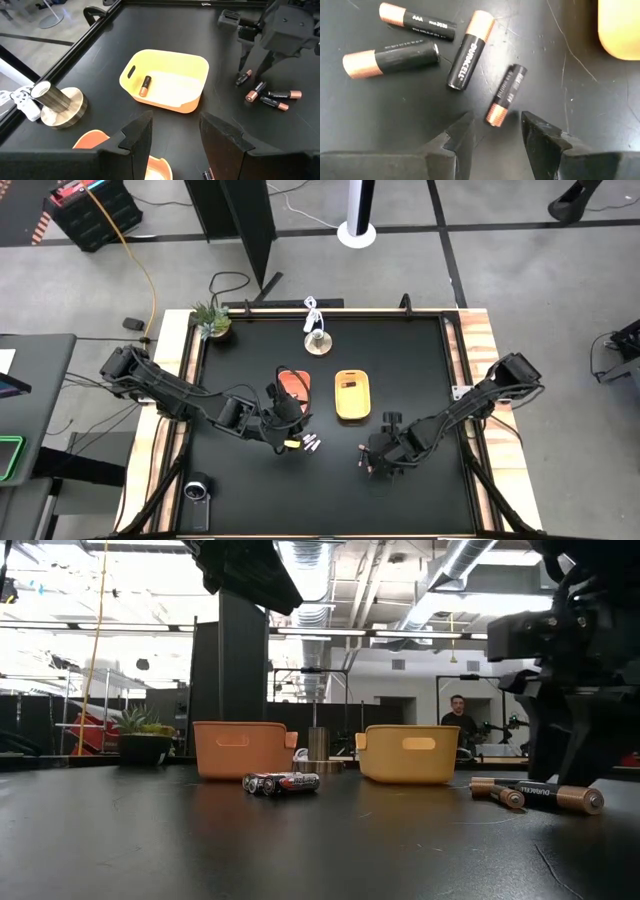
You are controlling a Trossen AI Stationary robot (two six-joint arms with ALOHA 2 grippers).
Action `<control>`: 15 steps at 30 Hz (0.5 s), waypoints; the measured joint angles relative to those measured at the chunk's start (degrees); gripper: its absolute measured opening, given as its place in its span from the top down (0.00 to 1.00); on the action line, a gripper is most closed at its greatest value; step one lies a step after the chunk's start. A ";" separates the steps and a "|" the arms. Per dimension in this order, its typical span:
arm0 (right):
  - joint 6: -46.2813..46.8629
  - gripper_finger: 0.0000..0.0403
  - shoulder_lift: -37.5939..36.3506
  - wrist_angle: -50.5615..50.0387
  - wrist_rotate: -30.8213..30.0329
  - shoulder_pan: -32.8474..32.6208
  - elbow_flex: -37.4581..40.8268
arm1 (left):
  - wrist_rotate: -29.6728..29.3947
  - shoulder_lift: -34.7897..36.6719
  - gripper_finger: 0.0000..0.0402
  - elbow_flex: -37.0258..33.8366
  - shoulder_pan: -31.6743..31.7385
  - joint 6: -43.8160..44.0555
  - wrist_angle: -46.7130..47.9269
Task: Sort batteries
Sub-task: Put the black battery into the yellow bin
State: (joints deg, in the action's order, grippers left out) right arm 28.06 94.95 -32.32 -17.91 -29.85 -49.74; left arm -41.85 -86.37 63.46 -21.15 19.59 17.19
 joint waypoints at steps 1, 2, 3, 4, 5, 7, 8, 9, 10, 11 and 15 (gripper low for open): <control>-0.04 0.57 -0.06 0.07 0.00 0.02 0.00 | 0.00 0.00 0.61 0.00 0.01 0.01 0.00; -0.03 0.57 -0.08 0.08 0.00 0.27 0.00 | 0.00 0.00 0.61 0.00 0.00 0.01 0.00; -0.03 0.57 -0.08 0.04 0.02 0.57 0.00 | 0.00 0.00 0.61 0.00 0.00 0.01 0.02; -0.03 0.57 -0.08 0.09 0.02 0.96 0.00 | 0.00 0.00 0.61 0.00 0.01 0.01 0.02; -0.03 0.57 -0.01 0.20 0.02 1.42 0.02 | -0.01 0.00 0.61 0.00 0.00 0.01 0.02; -0.03 0.57 0.26 1.01 0.04 2.56 0.39 | -0.02 0.00 0.61 0.00 0.00 0.03 0.02; 0.10 0.57 0.26 1.74 0.08 3.15 0.80 | 0.00 0.00 0.61 0.00 0.01 0.03 0.02; 0.18 0.58 0.20 2.53 0.60 3.66 1.34 | 0.00 0.00 0.61 0.00 0.01 0.05 0.02; 0.27 0.58 0.10 3.17 1.24 4.23 1.81 | -0.02 0.00 0.61 0.00 0.00 0.05 0.02; 0.43 0.59 0.08 3.42 2.00 4.78 2.08 | 0.00 0.00 0.61 0.00 0.00 0.06 0.03; -0.40 0.65 0.12 3.42 3.87 5.93 2.29 | 0.00 0.00 0.61 0.00 0.00 0.12 0.04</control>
State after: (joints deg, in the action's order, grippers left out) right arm 27.66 95.06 -28.89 -14.04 -23.92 -47.44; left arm -41.85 -86.37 63.46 -21.15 19.70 17.23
